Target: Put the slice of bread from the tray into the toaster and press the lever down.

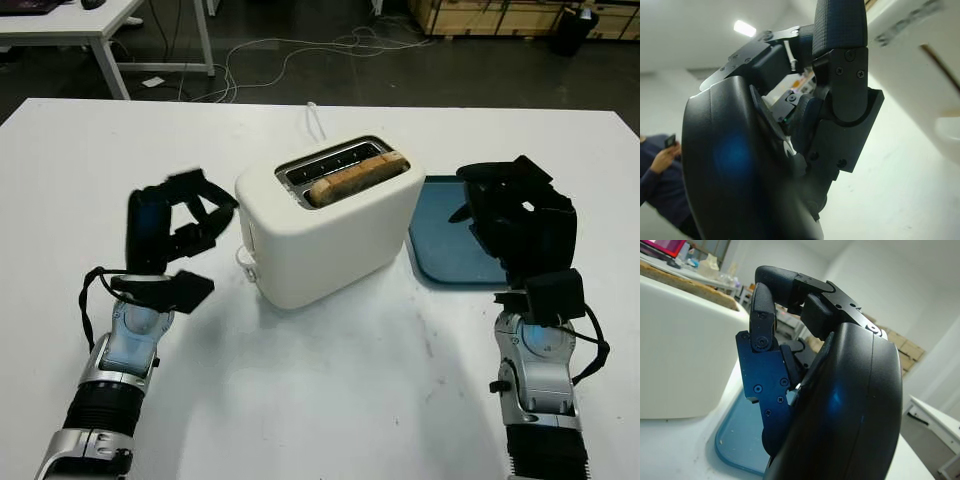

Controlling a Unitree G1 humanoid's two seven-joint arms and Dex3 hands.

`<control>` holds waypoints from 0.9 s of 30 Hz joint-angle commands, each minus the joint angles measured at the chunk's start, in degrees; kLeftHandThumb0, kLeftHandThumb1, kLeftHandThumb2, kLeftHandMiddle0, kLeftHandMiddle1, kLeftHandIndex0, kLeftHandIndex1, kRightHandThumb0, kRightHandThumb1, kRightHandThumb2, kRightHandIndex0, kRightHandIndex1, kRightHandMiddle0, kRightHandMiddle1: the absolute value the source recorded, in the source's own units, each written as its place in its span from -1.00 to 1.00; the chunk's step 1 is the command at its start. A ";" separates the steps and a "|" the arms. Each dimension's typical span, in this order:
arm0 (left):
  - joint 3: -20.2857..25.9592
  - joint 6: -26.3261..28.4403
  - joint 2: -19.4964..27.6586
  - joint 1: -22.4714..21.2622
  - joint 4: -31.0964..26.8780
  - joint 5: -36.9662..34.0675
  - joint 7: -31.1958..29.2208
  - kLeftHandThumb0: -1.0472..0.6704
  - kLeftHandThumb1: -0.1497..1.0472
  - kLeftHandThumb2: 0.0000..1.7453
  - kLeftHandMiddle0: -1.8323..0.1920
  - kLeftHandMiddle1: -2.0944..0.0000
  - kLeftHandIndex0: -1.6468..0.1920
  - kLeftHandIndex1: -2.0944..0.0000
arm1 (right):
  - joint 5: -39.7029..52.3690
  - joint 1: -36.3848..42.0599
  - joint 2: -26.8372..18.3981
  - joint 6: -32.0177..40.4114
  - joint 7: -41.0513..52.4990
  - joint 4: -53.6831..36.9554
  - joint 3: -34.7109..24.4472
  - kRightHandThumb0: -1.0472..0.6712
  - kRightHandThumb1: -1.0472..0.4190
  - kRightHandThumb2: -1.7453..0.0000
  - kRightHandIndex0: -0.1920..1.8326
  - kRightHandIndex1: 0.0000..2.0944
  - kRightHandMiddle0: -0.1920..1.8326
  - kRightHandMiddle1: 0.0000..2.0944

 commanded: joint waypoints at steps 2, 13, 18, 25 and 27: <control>1.87 3.05 -1.72 -0.50 -2.97 -0.94 0.70 -0.94 0.79 -0.55 -0.05 -0.67 0.09 -0.44 | 0.81 -1.64 0.36 -0.07 -0.41 1.34 -0.22 -0.28 -0.83 0.65 0.07 0.43 0.01 0.05; 5.09 14.51 -9.75 1.17 -9.74 -4.70 1.69 -0.89 0.79 -0.55 0.13 -0.64 0.22 -0.52 | 2.17 -6.31 2.13 1.52 -4.78 9.32 -2.65 -0.22 -0.83 0.78 0.03 0.22 0.00 -0.20; 5.35 15.54 -11.69 1.86 -9.04 -5.00 2.26 -0.90 0.79 -0.56 0.03 -0.66 0.16 -0.56 | 1.46 -7.75 1.89 0.07 -7.06 15.03 -3.22 -0.23 -0.83 0.84 0.03 0.19 0.02 -0.25; 5.53 13.96 -13.42 0.91 -6.60 -4.09 5.20 -0.93 0.79 -0.52 -0.13 -0.67 0.01 -0.60 | 0.62 -7.79 1.49 0.02 -8.76 16.32 -3.05 -0.31 -0.83 0.85 -0.01 0.13 0.05 -0.33; 5.43 13.76 -13.63 0.73 -6.35 -3.99 5.80 -0.94 0.79 -0.51 -0.16 -0.67 -0.03 -0.61 | 0.72 -7.87 1.51 0.24 -8.92 16.22 -3.01 -0.32 -0.83 0.84 0.00 0.12 0.07 -0.34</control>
